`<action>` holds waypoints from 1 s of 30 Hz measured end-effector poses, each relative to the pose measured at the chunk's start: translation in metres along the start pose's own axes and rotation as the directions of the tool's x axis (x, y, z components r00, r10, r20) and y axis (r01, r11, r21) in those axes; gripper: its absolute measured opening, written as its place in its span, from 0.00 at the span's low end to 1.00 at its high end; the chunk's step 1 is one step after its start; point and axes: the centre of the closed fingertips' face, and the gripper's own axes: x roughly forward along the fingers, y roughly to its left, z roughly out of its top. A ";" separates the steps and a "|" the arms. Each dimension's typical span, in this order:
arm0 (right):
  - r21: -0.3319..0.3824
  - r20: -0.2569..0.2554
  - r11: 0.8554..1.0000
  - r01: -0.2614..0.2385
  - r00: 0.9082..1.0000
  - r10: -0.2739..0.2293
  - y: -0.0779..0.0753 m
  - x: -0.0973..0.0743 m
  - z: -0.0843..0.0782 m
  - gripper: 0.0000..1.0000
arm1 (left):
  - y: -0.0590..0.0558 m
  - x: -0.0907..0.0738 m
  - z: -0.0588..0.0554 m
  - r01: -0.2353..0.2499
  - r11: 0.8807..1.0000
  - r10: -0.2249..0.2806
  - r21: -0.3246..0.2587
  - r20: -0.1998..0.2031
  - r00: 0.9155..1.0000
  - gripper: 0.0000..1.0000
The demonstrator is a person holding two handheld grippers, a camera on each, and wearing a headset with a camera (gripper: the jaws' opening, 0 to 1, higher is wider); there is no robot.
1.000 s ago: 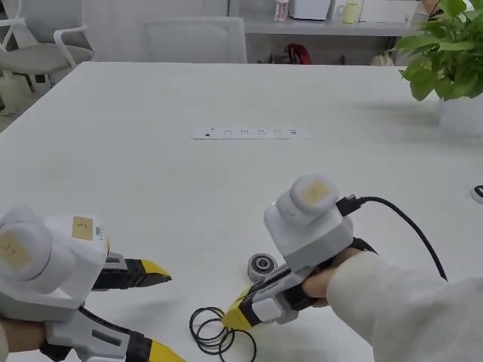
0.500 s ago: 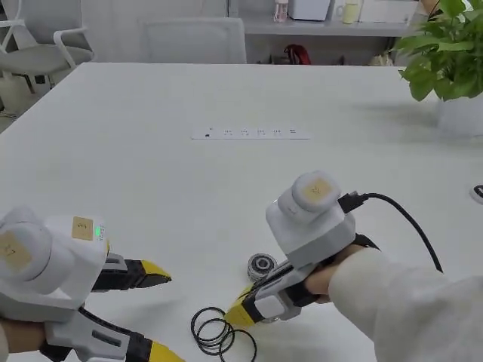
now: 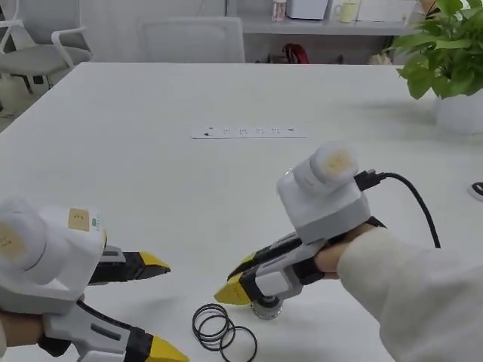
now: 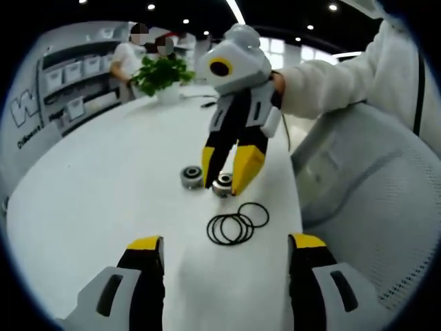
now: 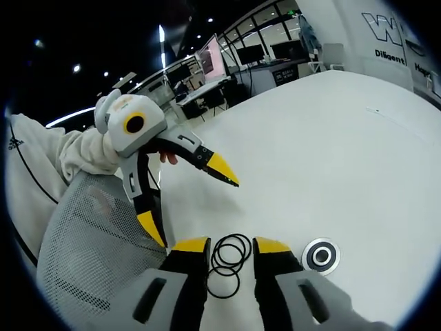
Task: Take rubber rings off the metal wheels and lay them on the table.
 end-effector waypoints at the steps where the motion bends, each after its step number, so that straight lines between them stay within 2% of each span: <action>1: -0.001 0.012 1.000 0.001 1.000 -0.001 0.000 -0.002 0.003 0.25 | 0.001 -0.002 0.001 -0.003 1.000 0.003 0.000 0.002 1.000 0.76; 6: -0.001 0.057 1.000 0.011 0.998 -0.011 -0.001 -0.016 0.014 0.36 | 0.004 -0.016 0.009 -0.024 1.000 0.024 -0.007 0.024 0.999 0.78; 12: -0.034 0.116 0.999 0.006 0.993 -0.002 0.013 -0.030 0.028 0.48 | -0.001 -0.027 0.003 -0.043 0.999 0.043 -0.005 0.016 0.999 0.82; 18: -0.086 0.143 0.996 0.024 0.990 -0.011 0.024 -0.046 0.035 0.57 | -0.003 -0.031 0.000 -0.051 0.999 0.051 -0.006 0.013 0.999 0.84; 25: -0.130 0.184 0.988 0.085 0.981 -0.060 0.024 -0.075 0.031 0.69 | -0.004 -0.037 -0.002 -0.054 0.999 0.054 -0.009 0.016 0.998 0.85; 30: -0.125 0.214 0.983 0.138 0.971 -0.109 0.016 -0.098 0.022 0.78 | -0.006 -0.041 -0.006 -0.054 0.998 0.054 -0.022 0.018 0.998 0.86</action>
